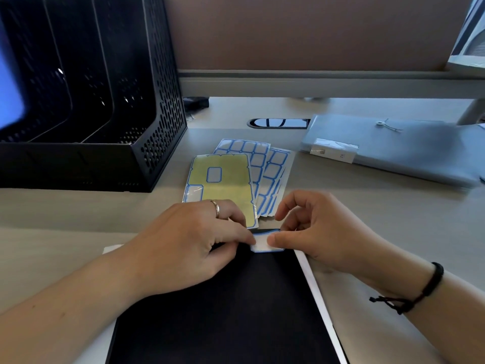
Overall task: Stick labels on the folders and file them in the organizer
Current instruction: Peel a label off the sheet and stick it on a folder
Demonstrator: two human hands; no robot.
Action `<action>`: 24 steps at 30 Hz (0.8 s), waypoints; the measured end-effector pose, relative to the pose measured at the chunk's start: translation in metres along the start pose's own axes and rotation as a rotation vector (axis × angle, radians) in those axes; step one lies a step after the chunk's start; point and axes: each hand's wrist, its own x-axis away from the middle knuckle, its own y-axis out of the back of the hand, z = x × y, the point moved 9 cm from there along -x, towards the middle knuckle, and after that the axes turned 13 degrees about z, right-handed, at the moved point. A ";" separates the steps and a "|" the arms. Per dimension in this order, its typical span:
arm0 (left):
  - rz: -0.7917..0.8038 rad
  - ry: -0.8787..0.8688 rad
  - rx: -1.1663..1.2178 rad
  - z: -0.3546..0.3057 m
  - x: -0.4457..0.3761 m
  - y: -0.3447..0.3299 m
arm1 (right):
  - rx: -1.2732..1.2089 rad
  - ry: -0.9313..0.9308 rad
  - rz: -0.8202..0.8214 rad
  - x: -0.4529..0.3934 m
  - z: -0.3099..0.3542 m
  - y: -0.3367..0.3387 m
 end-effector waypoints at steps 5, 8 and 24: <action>-0.003 -0.002 -0.004 -0.001 0.000 0.001 | -0.009 -0.011 0.002 0.001 -0.001 0.001; -0.003 -0.017 -0.001 -0.002 0.001 0.002 | 0.016 -0.008 0.005 0.000 0.001 0.000; -0.061 -0.017 0.203 -0.001 0.000 0.008 | 0.046 -0.050 0.021 0.006 0.003 0.002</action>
